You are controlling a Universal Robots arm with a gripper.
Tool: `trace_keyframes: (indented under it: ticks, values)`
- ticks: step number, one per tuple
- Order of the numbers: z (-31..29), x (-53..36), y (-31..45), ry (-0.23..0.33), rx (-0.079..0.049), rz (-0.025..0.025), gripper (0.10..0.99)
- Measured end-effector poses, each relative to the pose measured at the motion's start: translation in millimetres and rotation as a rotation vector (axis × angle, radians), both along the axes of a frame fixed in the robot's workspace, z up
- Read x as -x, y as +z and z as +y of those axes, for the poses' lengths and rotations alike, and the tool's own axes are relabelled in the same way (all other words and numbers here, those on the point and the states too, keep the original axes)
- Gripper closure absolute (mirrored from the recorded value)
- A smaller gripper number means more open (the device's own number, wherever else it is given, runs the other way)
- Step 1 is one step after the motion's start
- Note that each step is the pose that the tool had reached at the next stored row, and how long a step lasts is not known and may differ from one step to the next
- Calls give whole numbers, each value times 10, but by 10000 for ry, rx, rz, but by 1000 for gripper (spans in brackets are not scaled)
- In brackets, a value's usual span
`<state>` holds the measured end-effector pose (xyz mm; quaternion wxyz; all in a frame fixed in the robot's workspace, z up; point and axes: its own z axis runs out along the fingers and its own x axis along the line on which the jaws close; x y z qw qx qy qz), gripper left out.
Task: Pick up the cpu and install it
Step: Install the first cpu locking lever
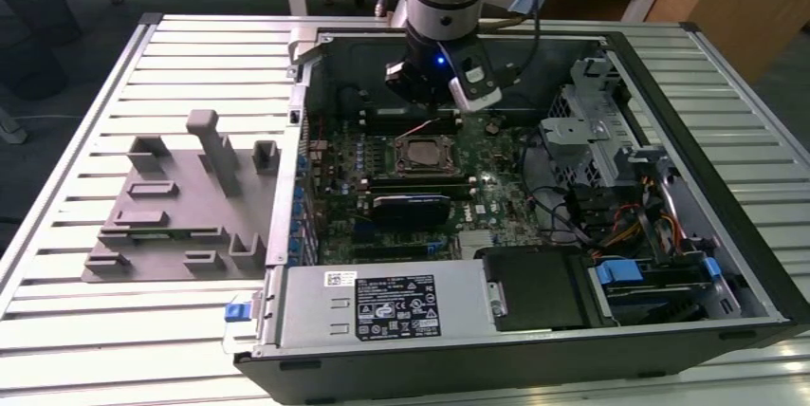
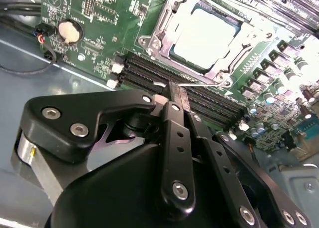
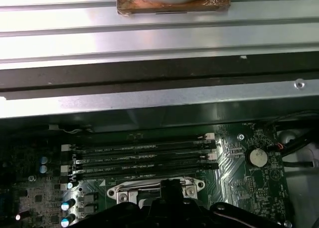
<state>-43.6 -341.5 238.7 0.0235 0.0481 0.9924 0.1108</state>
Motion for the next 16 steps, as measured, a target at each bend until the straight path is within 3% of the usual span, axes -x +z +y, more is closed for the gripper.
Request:
trace_keyframes:
  ticks: [16]
  values:
    - [0,0,-82,-294,304,-22,980]
